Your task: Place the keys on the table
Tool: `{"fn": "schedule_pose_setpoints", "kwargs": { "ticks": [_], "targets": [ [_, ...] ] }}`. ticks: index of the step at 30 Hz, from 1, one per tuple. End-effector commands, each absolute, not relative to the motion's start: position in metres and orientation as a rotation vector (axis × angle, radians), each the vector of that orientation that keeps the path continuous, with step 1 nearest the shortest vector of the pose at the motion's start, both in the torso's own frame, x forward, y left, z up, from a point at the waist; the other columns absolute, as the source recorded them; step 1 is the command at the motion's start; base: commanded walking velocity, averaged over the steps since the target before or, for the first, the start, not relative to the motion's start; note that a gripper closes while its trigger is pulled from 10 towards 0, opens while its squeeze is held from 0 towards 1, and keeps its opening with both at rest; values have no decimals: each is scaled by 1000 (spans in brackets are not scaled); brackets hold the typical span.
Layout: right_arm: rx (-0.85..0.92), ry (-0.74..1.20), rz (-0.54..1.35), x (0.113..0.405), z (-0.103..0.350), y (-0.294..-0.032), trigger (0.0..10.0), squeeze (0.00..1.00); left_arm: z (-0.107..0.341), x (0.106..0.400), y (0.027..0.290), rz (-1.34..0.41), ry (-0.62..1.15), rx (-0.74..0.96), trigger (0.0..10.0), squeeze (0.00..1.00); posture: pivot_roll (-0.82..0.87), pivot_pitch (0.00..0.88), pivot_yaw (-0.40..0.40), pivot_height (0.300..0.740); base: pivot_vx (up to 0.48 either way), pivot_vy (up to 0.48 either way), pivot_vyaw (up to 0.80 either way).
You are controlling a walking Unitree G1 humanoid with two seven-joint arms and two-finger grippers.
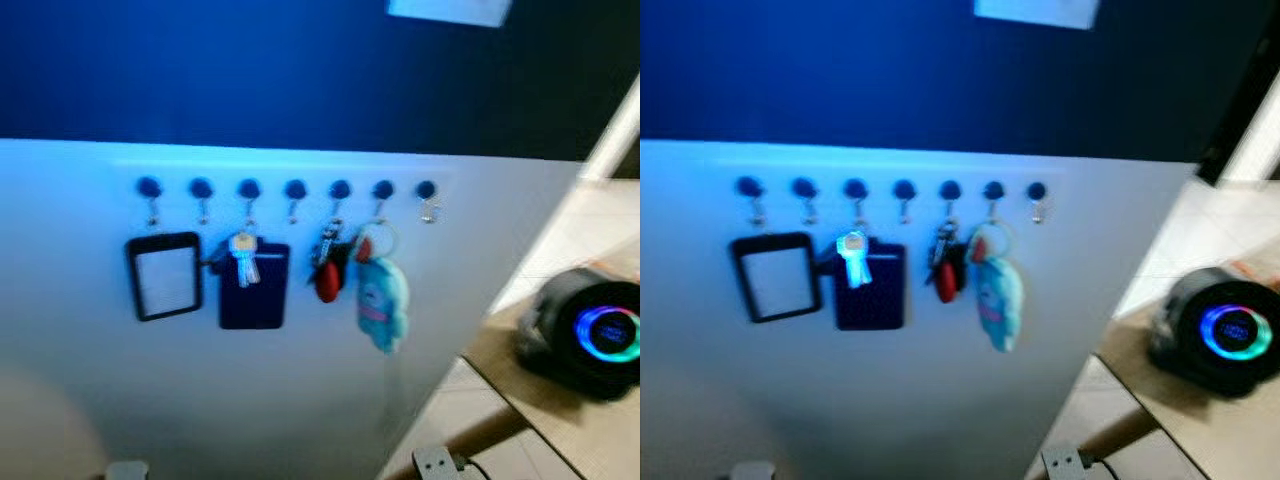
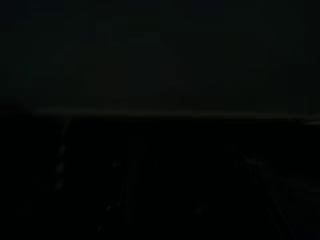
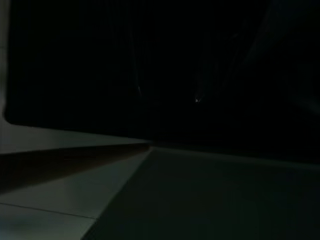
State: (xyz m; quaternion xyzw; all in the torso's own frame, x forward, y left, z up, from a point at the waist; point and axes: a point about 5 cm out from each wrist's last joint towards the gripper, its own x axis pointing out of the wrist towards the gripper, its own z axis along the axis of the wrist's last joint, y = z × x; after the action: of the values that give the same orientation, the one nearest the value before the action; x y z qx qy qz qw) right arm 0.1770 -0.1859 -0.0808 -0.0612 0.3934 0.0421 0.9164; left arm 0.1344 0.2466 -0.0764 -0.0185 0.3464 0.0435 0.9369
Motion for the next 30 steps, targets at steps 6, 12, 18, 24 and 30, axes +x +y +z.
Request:
{"fn": "schedule_pose_setpoints", "kwargs": {
  "ticks": [6,12,18,24,30],
  "targets": [
    [-116,847,65,168,-85,-190,10000,0,-76,141,246,123,700,-87,10000,0,125,47,-82,740,0,0,0],
    [-114,847,60,169,-85,-190,10000,0,-73,146,246,118,669,-93,10000,0,123,49,-80,740,-149,0,0],
    [-111,846,56,169,-85,-190,10000,0,-65,155,243,107,586,-91,10000,0,121,50,-79,740,-319,0,0],
    [-110,844,54,169,-85,-190,10000,0,-60,160,235,90,535,-93,10000,0,121,51,-78,740,-319,0,0],
    [-106,841,52,169,-84,-190,10000,0,-58,162,231,82,523,-89,10000,0,123,54,-76,740,-259,0,0]
  ]
}}
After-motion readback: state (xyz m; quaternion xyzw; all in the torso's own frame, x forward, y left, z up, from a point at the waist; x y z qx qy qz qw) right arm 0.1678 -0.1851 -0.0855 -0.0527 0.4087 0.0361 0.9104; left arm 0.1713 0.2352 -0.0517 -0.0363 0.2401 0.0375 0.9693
